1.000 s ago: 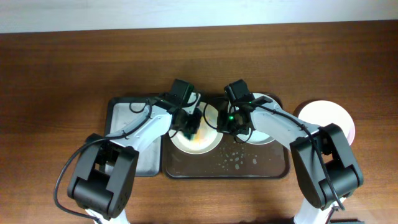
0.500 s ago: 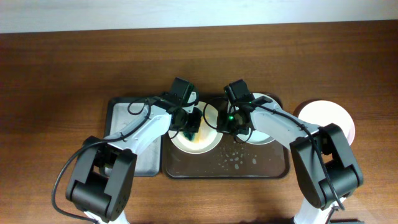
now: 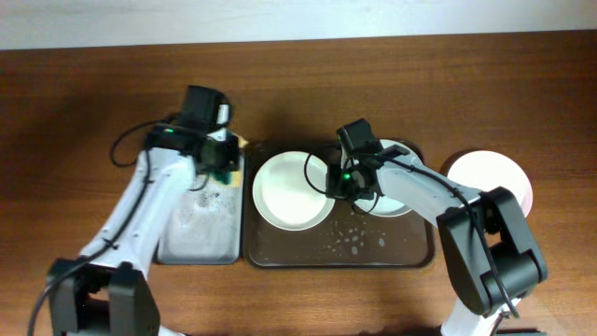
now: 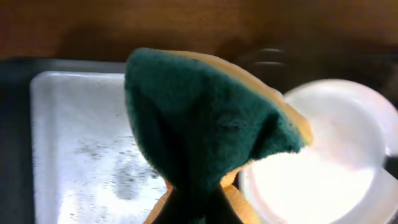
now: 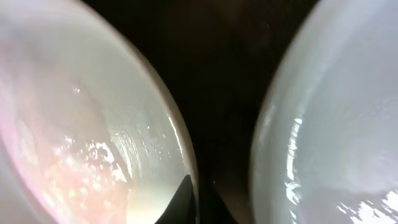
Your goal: Clean dirty plates on tray and stack at the side
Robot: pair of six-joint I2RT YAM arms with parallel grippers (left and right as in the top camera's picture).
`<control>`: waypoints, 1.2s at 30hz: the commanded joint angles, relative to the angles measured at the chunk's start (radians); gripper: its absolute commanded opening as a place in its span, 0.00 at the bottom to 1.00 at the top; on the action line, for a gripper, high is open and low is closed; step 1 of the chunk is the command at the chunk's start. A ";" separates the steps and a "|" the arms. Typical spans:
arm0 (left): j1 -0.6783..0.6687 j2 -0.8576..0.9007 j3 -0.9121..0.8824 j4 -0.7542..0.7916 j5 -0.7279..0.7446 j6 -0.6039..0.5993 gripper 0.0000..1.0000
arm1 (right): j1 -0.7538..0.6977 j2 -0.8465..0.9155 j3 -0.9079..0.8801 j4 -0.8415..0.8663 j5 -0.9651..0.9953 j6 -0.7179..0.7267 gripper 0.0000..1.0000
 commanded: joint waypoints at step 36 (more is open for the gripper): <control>0.146 0.126 -0.279 0.418 0.046 0.085 0.06 | 0.352 -0.377 -0.003 0.016 1.278 -0.142 0.04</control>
